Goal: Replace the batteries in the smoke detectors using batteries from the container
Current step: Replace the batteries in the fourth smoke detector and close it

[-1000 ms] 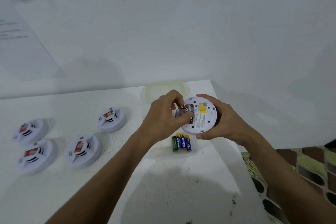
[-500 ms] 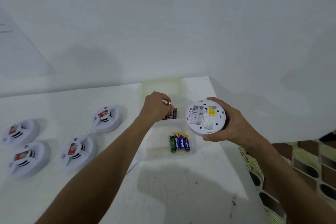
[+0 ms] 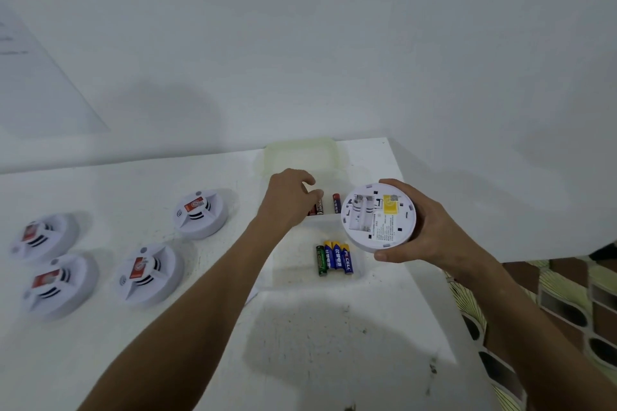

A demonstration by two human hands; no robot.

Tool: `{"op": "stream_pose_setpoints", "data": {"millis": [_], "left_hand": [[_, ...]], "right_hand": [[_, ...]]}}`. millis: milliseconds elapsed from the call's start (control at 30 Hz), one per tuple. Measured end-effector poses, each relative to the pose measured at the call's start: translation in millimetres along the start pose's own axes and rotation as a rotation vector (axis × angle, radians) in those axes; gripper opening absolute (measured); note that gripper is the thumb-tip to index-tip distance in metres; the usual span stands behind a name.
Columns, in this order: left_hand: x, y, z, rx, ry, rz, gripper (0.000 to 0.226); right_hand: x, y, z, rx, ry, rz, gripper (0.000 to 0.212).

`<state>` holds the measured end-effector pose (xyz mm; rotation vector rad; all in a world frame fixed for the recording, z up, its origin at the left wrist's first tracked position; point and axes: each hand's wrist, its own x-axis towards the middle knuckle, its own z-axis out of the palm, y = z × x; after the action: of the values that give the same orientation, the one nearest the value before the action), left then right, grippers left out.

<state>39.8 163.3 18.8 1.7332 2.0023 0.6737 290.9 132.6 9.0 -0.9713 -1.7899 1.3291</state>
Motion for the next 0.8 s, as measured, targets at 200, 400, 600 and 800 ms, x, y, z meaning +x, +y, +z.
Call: {"op": "stream_pose_setpoints", "data": {"millis": [200, 400, 600, 800], "left_hand": [[-51, 5, -13, -0.063, 0.058, 0.060, 0.029], [-77, -4, -5, -0.036, -0.111, -0.020, 0.032], [-86, 1, -1, -0.003, -0.064, 0.004, 0.019], [-80, -6, 12, 0.065, -0.272, -0.078, 0.047]], "right_hand": [[-13, -6, 4, 0.014, -0.006, -0.003, 0.093], [-36, -6, 6, 0.038, -0.011, 0.006, 0.094], [-53, -3, 12, 0.051, -0.014, 0.029, 0.095], [-63, -4, 15, 0.059, -0.014, 0.039, 0.094]]}}
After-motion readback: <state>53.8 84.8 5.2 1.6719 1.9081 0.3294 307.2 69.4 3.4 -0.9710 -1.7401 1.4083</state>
